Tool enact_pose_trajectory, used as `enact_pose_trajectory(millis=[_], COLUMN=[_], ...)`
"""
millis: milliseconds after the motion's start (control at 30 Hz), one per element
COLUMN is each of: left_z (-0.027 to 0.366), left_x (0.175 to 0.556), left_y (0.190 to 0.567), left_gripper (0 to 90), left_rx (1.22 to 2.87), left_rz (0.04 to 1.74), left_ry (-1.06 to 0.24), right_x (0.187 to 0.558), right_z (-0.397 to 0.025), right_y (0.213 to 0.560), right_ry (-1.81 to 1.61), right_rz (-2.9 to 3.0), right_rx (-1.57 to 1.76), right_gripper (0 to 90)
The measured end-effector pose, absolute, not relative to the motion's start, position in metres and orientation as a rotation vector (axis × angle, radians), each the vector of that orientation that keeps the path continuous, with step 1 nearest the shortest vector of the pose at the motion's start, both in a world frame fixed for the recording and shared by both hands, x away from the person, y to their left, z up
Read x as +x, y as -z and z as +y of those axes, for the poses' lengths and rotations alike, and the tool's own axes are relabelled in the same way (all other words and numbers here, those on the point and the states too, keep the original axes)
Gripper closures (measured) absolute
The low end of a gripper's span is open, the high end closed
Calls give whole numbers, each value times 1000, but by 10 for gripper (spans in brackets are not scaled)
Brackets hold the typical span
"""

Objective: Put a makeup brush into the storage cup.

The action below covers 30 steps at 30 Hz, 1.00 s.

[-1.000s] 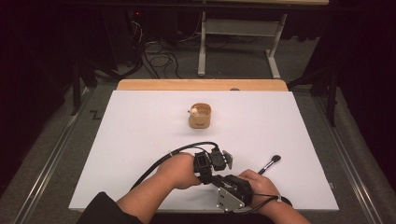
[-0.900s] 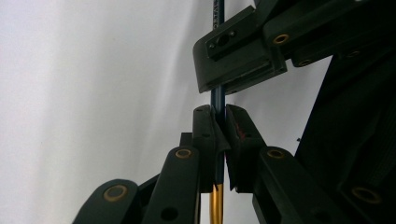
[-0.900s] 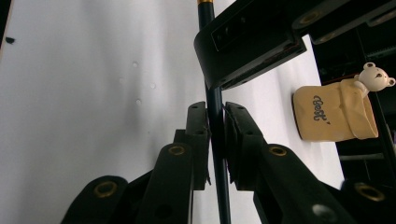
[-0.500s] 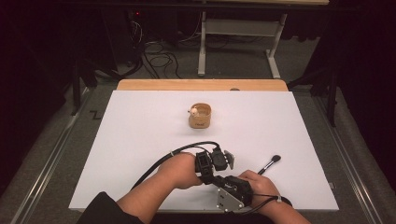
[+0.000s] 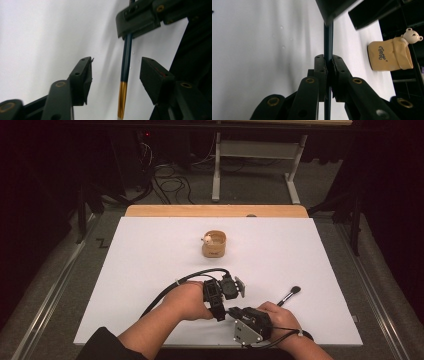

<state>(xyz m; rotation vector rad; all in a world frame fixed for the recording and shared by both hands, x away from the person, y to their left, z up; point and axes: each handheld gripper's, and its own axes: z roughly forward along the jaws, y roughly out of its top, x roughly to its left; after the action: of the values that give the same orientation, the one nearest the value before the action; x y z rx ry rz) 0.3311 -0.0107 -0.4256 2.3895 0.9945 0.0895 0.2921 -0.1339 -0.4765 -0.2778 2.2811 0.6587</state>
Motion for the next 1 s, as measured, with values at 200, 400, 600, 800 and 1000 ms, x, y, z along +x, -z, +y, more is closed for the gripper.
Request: enact_pose_trajectory(millis=[200,400,600,800,1000], left_z=[1,14,27,39,50], left_x=[332,333,334,336,340], left_y=[426,428,431,432,433], left_gripper=[354,338,338,338,338], left_rx=[2378,2370,2362,2335,2279], left_rz=[1013,1039,1062,1079,1100], left_ry=[-111,-126,-163,-192,-222], right_x=[294,296,301,304,309], right_z=[-138,-142,-149,-157,-167], right_y=[477,476,474,472,468], right_ry=[-650,-640,-636,-637,-637], right_rz=[2284,2286,2279,2279,2262], right_rx=[-276,-263,-243,-172,-149], right_gripper=[851,851,851,851,851])
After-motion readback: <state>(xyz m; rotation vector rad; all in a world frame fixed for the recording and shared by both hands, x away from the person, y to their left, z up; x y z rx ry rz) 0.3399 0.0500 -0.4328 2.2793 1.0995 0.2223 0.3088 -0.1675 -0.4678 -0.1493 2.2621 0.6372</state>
